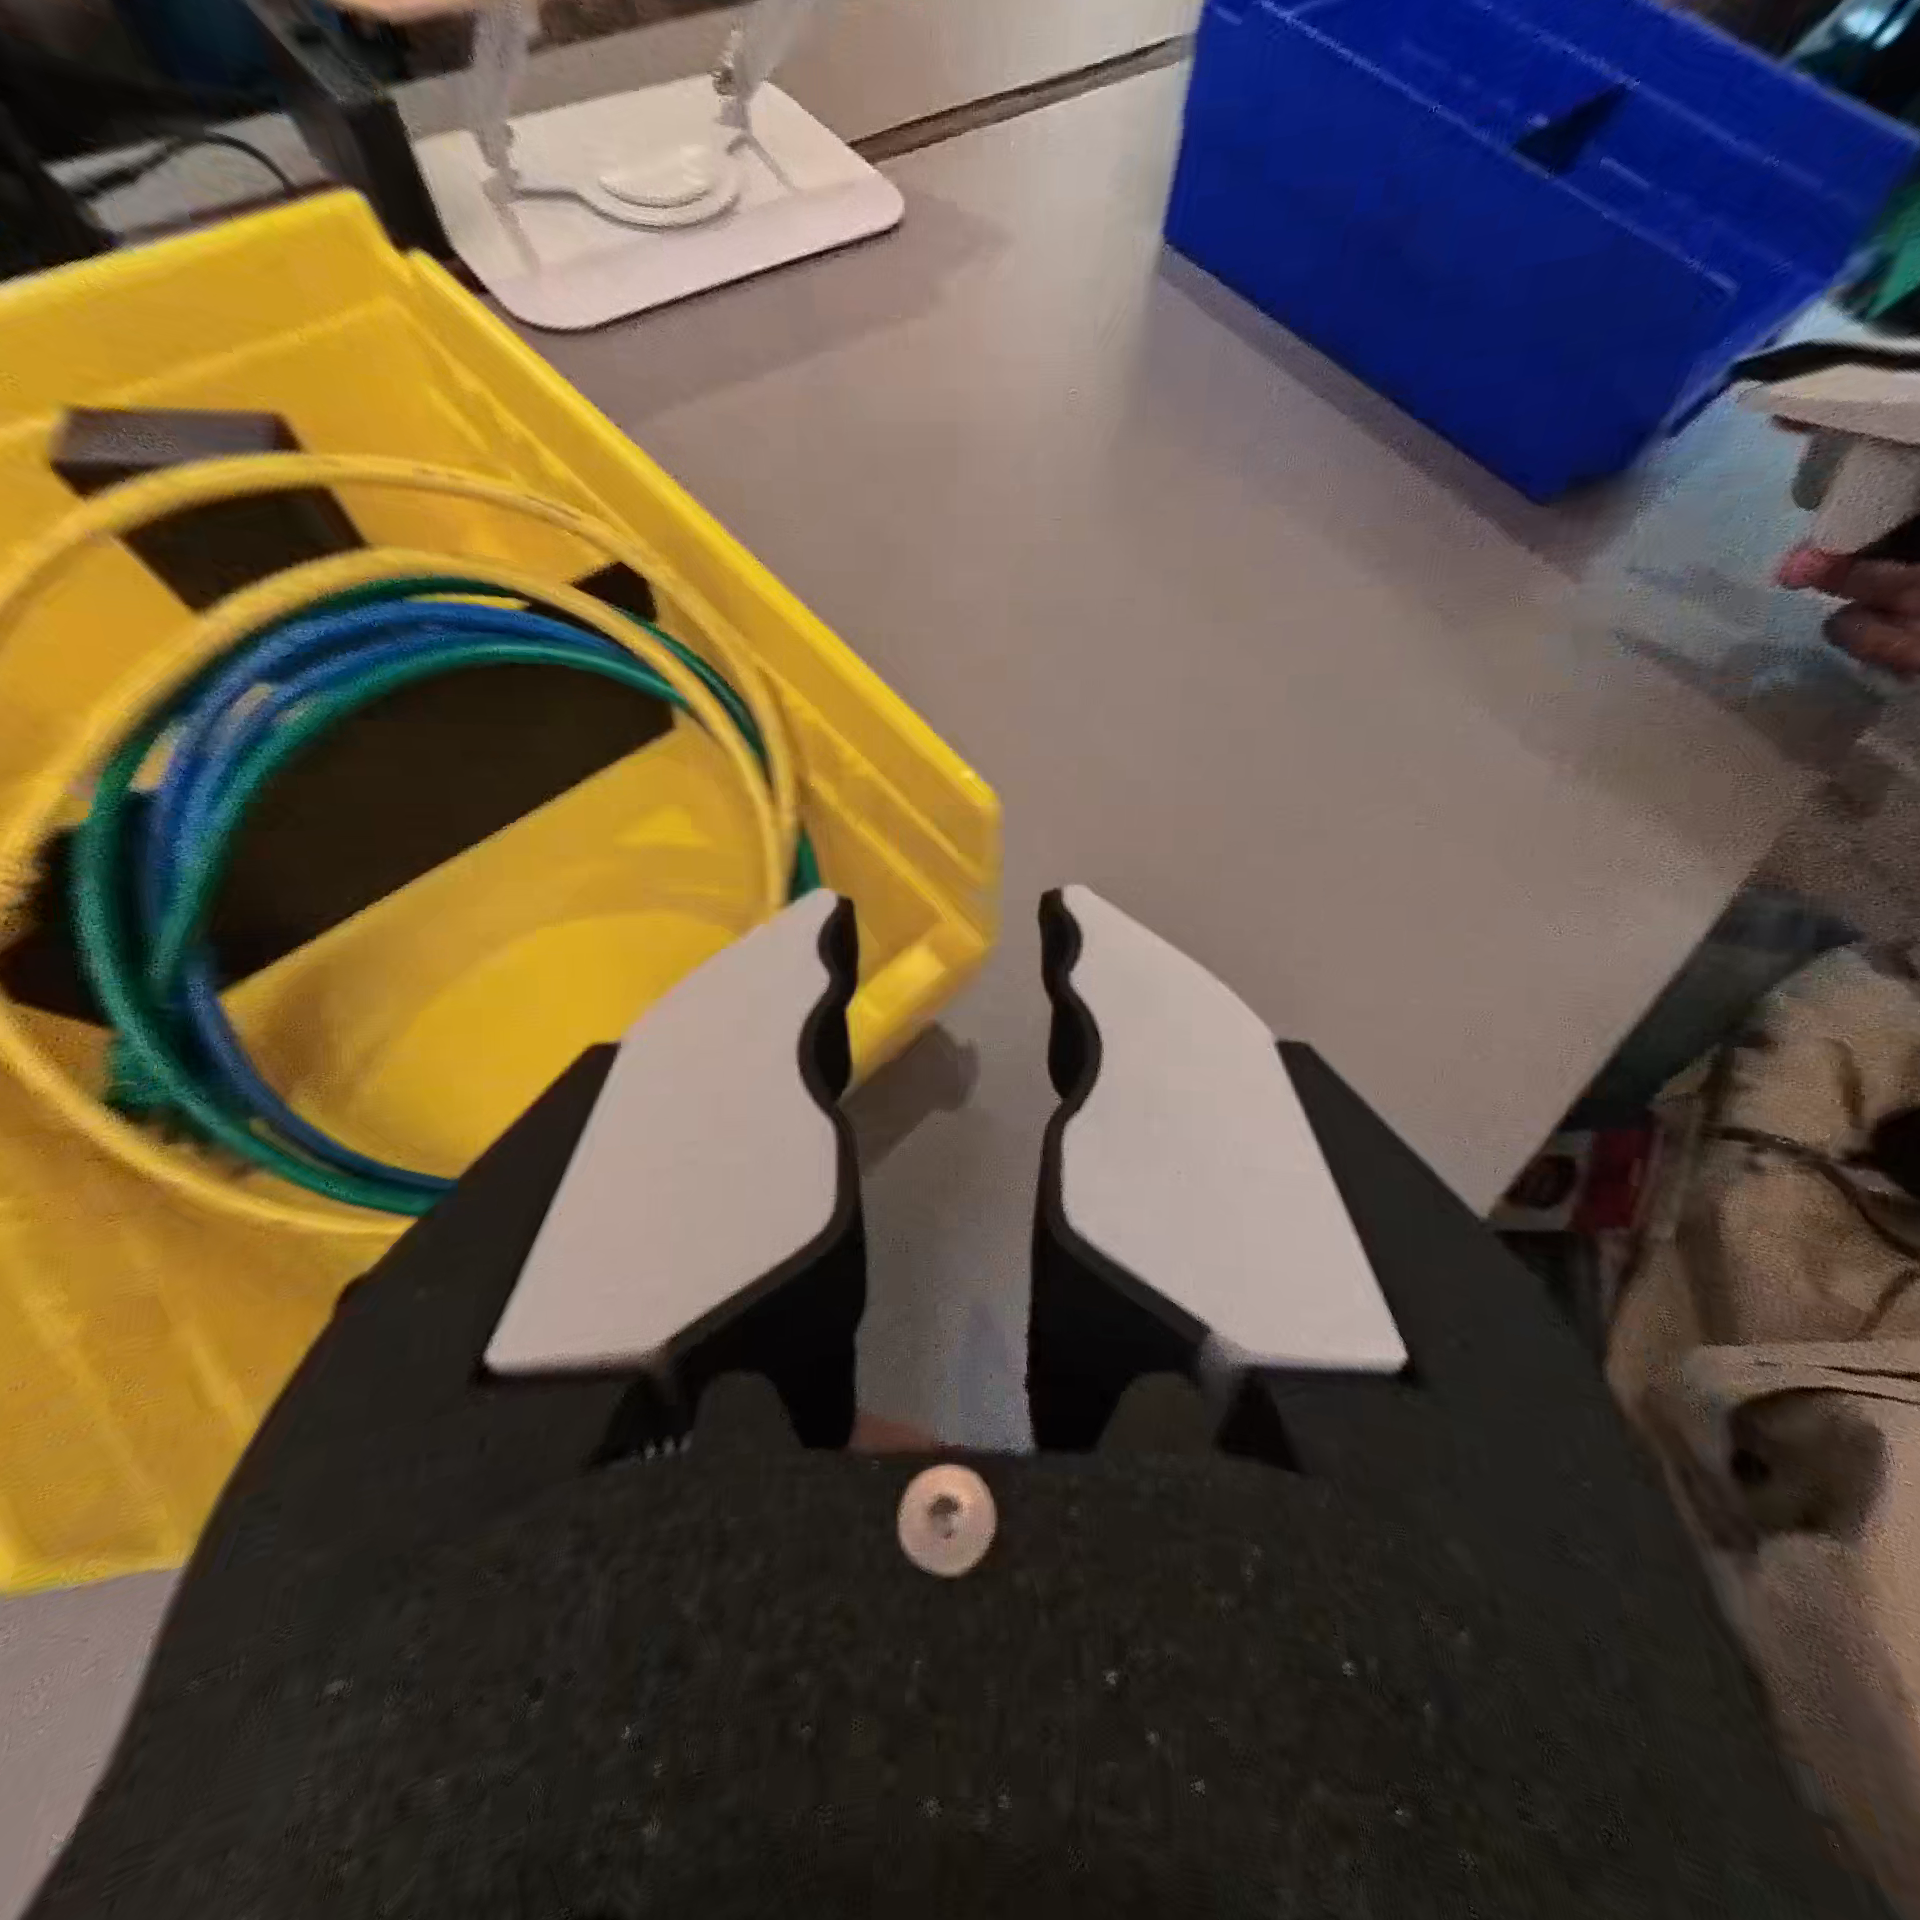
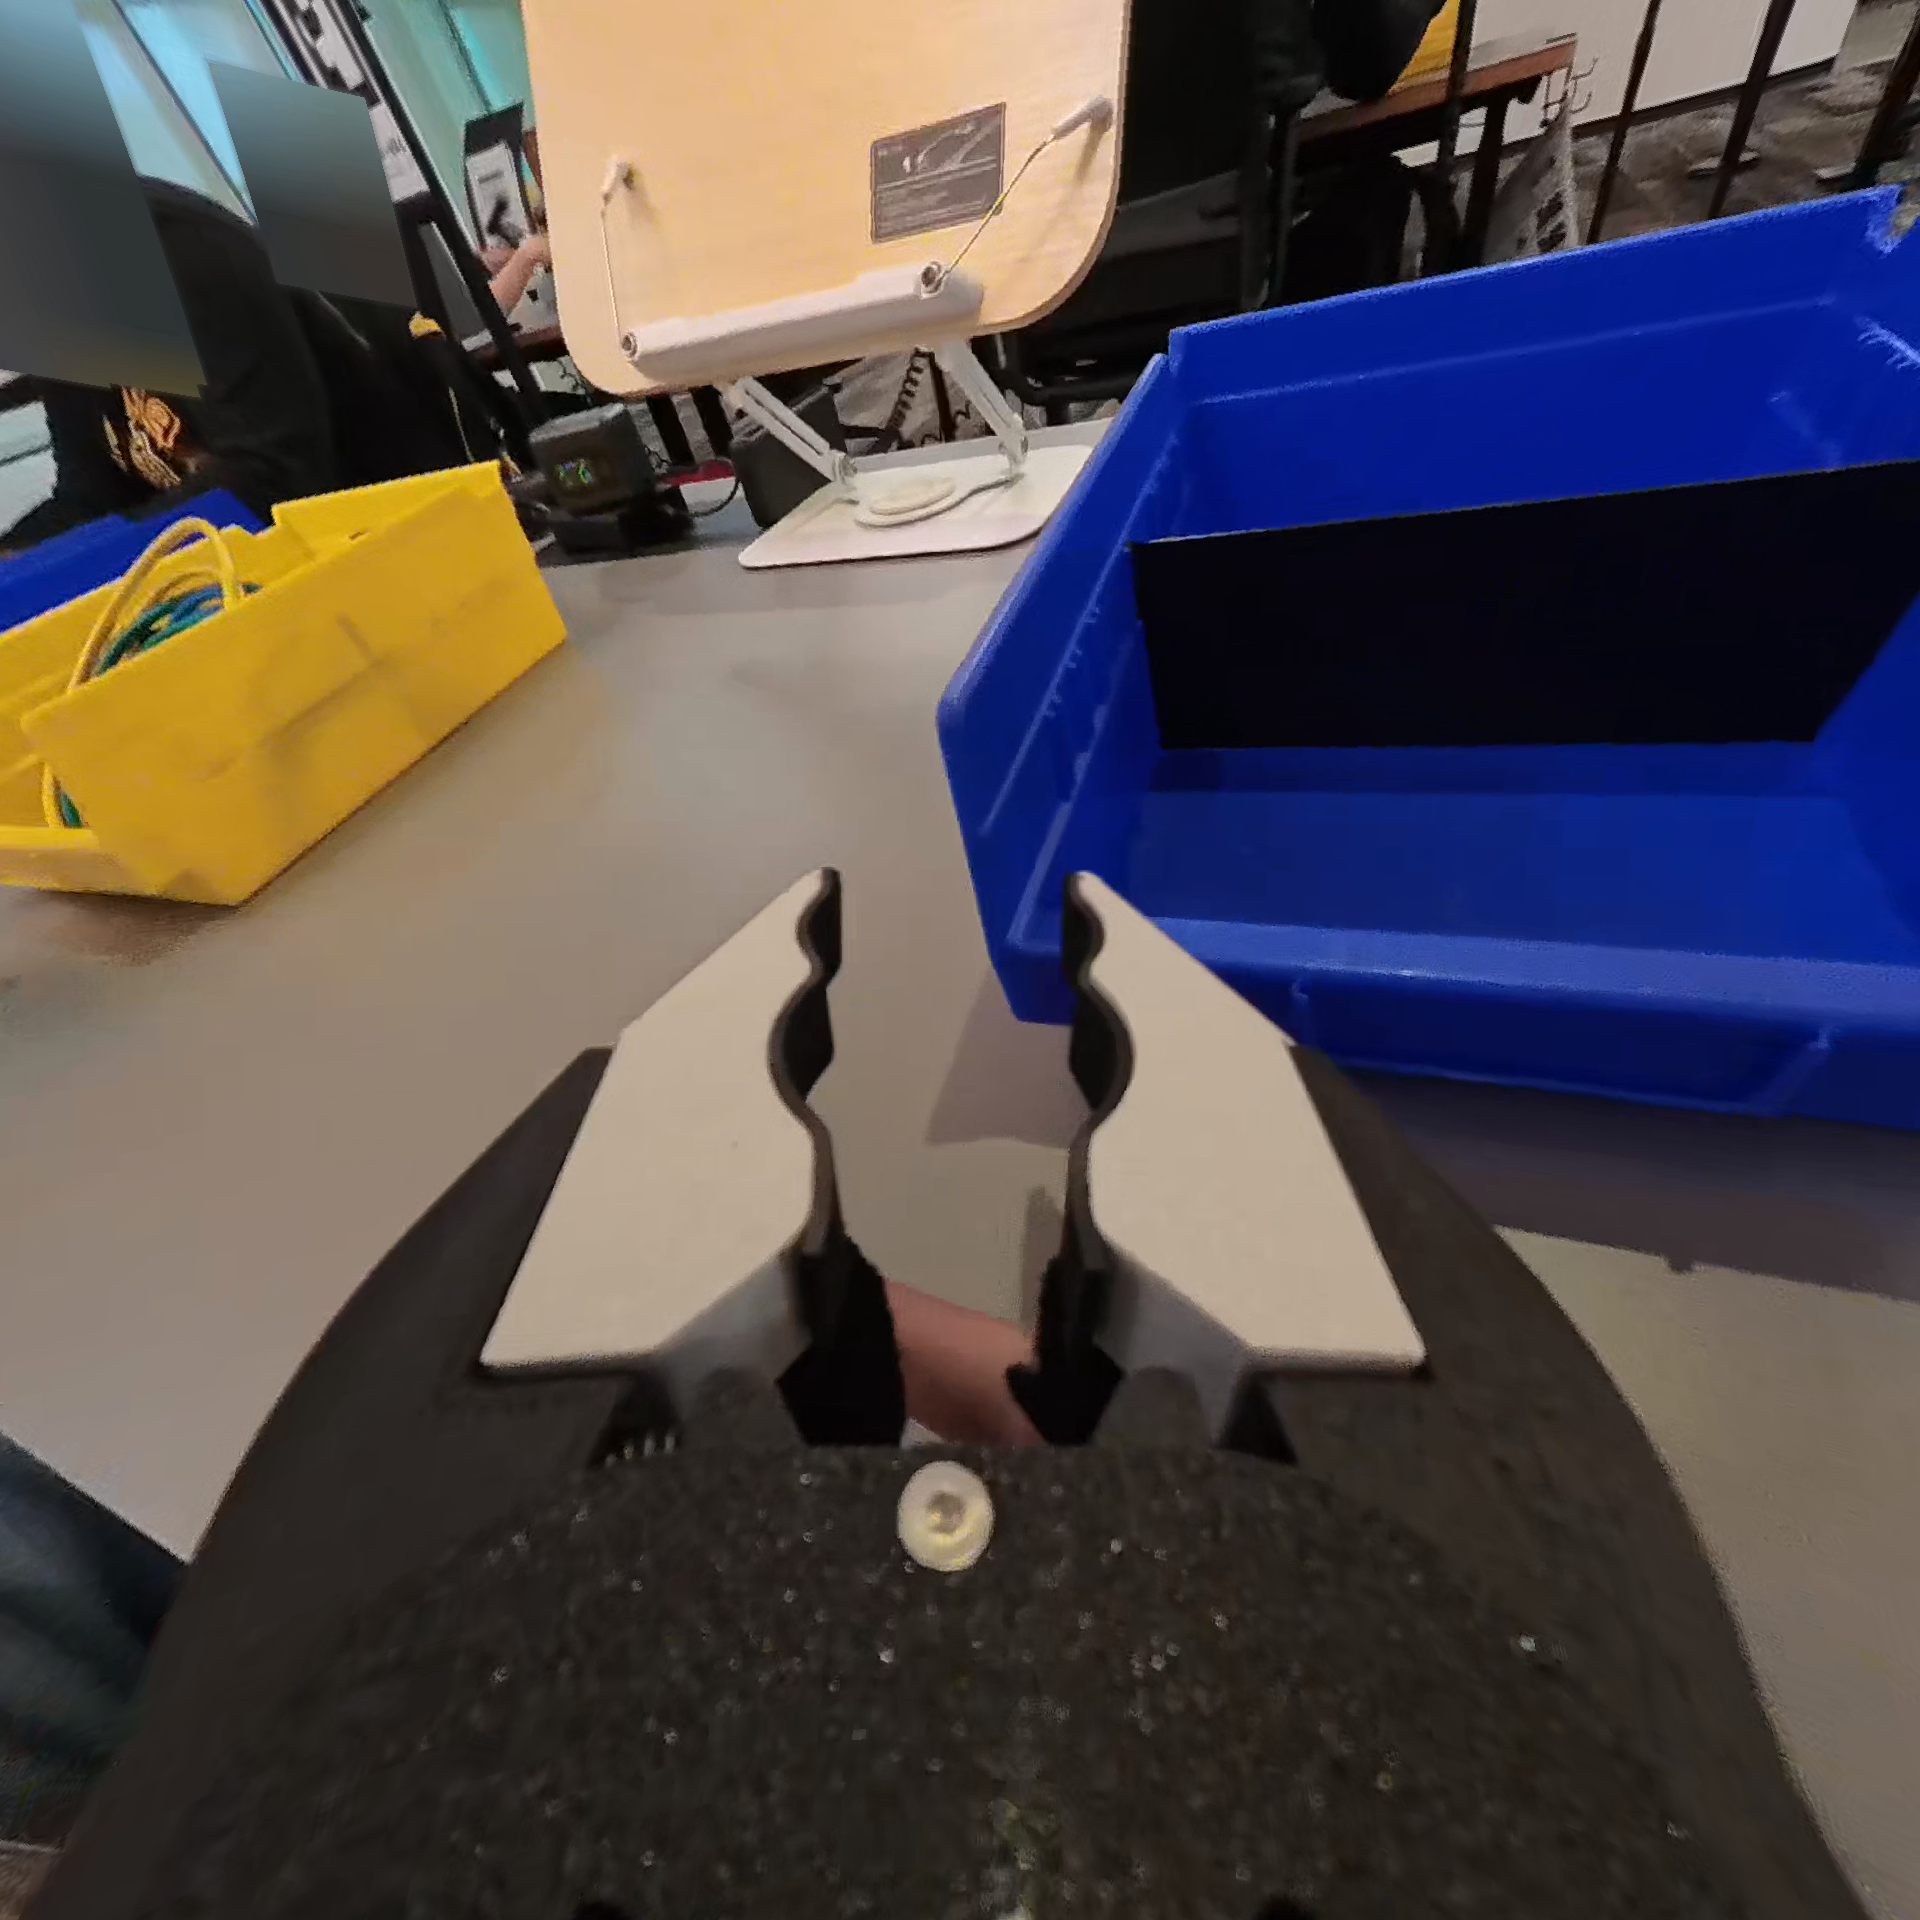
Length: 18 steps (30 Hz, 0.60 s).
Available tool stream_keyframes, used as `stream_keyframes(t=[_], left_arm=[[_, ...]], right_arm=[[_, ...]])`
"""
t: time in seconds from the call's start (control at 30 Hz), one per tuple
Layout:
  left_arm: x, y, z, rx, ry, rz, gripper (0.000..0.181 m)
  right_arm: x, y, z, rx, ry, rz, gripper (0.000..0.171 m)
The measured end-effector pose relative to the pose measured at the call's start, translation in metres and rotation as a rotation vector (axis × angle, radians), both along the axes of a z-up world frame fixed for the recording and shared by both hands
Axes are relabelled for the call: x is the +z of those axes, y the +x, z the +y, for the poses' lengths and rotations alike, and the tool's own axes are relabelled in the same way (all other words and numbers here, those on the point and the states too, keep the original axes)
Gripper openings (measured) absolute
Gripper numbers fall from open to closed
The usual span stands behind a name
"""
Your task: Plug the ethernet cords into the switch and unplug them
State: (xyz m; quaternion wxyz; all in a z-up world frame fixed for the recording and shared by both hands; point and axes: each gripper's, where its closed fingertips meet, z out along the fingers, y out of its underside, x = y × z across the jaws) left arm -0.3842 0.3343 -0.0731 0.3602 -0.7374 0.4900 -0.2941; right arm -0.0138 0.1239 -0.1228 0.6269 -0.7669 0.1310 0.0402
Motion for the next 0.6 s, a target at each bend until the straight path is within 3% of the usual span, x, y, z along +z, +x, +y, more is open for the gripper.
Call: stream_keyframes(t=[0.2, 0.3, 0.4, 0.5, 0.57, 0.6], left_arm=[[0.016, -0.004, 0.11, 0.003, 0.261, 0.332, 0.037], [-0.003, 0.001, 0.156, -0.078, 0.353, 0.569, 0.051], [-0.022, 0.011, 0.174, -0.18, 0.358, 0.695, 0.054], [-0.032, 0.017, 0.177, -0.27, 0.365, 0.753, 0.032], [-0.025, 0.013, 0.18, -0.288, 0.427, 0.801, 0.008], [-0.017, 0.011, 0.182, -0.292, 0.487, 0.818, 0.007]], right_arm=[[-0.006, -0.007, 0.003, 0.043, -0.031, 0.012, 0.052], [-0.006, -0.008, 0.002, 0.045, -0.033, 0.01, 0.052], [-0.006, -0.007, 0.0, 0.044, -0.031, 0.023, 0.052], [-0.007, -0.006, -0.002, 0.04, -0.035, 0.027, 0.052], [-0.008, -0.004, -0.004, 0.036, -0.036, 0.027, 0.052], [-0.007, -0.003, -0.005, 0.032, -0.034, 0.027, 0.052]])
